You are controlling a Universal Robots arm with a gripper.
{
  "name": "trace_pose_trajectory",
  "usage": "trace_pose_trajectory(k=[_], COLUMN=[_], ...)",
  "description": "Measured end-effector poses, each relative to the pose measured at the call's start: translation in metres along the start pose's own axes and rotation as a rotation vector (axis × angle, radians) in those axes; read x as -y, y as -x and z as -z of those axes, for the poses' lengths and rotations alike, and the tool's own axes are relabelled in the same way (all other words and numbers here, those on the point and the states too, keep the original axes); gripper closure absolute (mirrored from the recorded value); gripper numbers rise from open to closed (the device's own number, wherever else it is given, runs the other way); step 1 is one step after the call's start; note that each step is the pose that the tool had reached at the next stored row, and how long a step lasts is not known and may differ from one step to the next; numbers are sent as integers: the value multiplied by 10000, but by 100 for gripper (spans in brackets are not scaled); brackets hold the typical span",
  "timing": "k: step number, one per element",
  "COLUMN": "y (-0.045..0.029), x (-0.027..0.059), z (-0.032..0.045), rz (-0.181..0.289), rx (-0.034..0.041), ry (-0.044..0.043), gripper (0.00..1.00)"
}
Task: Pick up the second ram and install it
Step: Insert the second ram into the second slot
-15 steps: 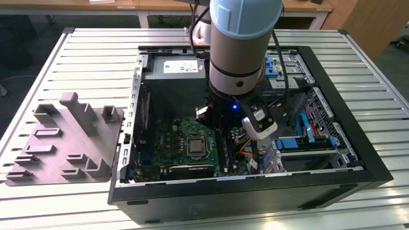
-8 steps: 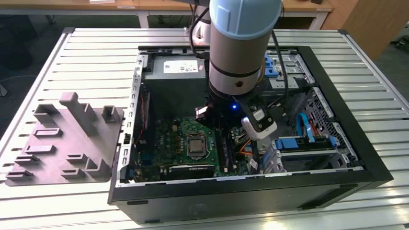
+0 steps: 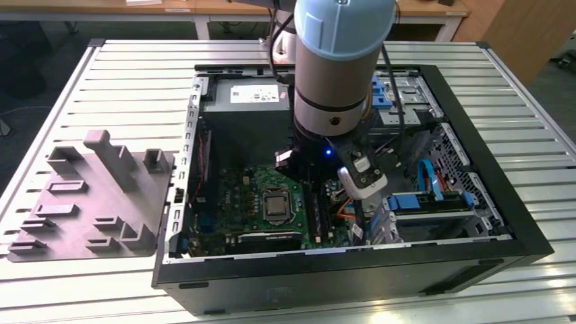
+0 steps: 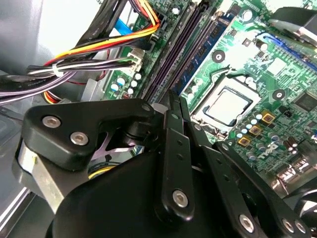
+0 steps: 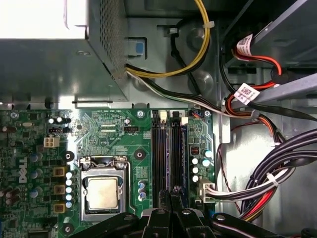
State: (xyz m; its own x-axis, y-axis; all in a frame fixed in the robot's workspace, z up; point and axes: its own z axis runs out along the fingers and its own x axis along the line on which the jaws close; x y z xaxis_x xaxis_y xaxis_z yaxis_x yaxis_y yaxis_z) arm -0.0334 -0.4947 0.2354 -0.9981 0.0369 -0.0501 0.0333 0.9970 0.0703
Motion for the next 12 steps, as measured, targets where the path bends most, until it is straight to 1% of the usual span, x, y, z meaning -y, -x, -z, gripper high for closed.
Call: trace_pose_trajectory(k=[4, 12], y=[-2, -3], x=[3, -10], z=[-39, -56], rz=[1, 0], rx=[-1, -2], ry=[5, 20], gripper=[88, 88])
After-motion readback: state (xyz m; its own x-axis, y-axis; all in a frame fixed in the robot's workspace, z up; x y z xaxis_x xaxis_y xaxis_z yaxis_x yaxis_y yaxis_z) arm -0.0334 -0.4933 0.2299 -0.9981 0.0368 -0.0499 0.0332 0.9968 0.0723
